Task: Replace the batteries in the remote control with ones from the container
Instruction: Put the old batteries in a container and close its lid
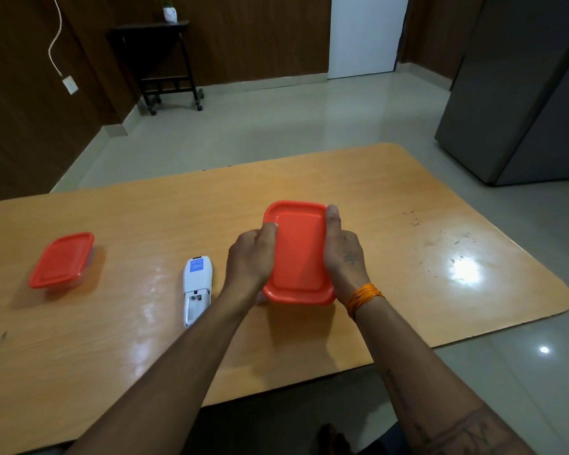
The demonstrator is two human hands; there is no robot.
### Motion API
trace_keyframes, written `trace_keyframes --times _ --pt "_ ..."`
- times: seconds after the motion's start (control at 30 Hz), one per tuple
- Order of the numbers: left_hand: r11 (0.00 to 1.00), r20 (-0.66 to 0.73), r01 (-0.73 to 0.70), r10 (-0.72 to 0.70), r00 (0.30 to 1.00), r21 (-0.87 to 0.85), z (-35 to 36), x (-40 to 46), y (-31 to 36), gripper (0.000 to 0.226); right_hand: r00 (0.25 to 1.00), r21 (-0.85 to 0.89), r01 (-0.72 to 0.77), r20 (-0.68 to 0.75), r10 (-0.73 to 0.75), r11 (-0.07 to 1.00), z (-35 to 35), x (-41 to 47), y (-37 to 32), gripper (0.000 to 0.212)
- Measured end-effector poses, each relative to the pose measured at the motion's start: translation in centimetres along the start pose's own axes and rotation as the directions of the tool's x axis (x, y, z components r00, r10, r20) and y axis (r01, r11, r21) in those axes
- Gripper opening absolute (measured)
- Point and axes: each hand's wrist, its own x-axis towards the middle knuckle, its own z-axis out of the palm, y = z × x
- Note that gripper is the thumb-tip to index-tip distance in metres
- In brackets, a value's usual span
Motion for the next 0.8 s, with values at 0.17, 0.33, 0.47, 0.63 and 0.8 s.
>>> trace_keyframes --times 0.17,0.33,0.47,0.63,0.8 --pt "0.997 -0.001 0.074 -0.074 0.997 -0.031 -0.5 2.4 1.1 0.079 0.999 -0.014 0.046 0.004 -0.046 0.999 0.5 -0.4 -0.3 0.074" --pt "0.998 -0.017 0.044 -0.044 0.999 0.033 -0.5 2.5 1.0 0.075 1.0 0.026 0.022 0.0 -0.022 0.999 1.0 -0.2 -0.2 0.073" --pt "0.997 -0.037 0.045 -0.043 0.998 0.065 -1.1 2.4 0.8 0.075 1.0 0.031 0.015 0.027 -0.016 0.999 1.2 -0.3 -0.3 0.071" --pt "0.996 -0.019 0.025 -0.024 1.0 0.081 -0.7 1.7 0.4 0.069 1.0 0.013 -0.007 -0.026 0.007 1.0 0.9 0.1 -0.1 0.072" --pt "0.998 -0.028 -0.047 0.048 0.998 0.035 0.2 -0.8 -1.6 0.028 0.994 0.027 -0.075 -0.081 0.077 0.997 -0.2 1.0 0.6 0.073"
